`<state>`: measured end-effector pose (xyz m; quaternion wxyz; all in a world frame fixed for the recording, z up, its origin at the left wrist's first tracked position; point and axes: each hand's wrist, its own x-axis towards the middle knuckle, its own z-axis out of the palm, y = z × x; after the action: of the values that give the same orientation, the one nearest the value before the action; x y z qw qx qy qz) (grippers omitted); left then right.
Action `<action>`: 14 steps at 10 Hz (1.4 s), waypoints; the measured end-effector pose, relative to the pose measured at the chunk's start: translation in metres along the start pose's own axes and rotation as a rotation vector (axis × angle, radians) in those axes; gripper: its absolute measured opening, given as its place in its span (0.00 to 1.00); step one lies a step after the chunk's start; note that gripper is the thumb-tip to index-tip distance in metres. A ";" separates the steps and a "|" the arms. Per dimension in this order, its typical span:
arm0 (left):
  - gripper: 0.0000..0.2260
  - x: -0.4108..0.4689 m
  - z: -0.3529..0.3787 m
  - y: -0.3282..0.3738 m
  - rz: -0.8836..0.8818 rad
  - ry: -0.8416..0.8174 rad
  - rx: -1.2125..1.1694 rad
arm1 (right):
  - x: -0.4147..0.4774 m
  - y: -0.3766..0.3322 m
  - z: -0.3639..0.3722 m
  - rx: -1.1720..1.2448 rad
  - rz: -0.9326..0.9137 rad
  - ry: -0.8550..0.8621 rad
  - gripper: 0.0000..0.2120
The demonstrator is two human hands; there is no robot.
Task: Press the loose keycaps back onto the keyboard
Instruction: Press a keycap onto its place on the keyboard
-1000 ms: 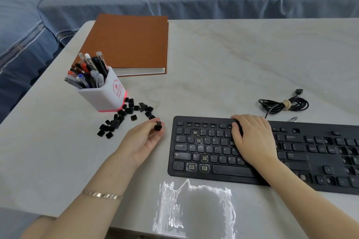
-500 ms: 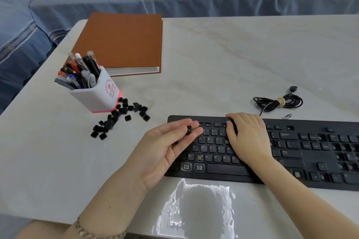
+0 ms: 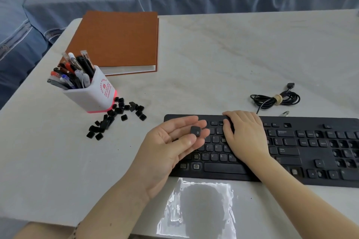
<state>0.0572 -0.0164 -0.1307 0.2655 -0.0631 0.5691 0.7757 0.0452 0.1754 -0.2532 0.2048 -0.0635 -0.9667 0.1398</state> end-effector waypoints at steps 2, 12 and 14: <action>0.10 0.005 -0.008 -0.010 -0.160 0.086 -0.081 | 0.001 -0.001 0.000 0.018 0.007 -0.019 0.17; 0.09 0.039 0.049 -0.055 -0.344 0.022 0.044 | -0.035 -0.011 -0.083 0.892 0.240 -0.234 0.12; 0.13 0.047 0.077 -0.063 -0.349 0.021 0.050 | -0.041 0.024 -0.105 1.071 0.539 -0.121 0.11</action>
<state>0.0635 0.0833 -0.1759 0.3918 -0.1625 0.5712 0.7028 0.1272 0.2160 -0.1840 0.1103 -0.1863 -0.7217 0.6575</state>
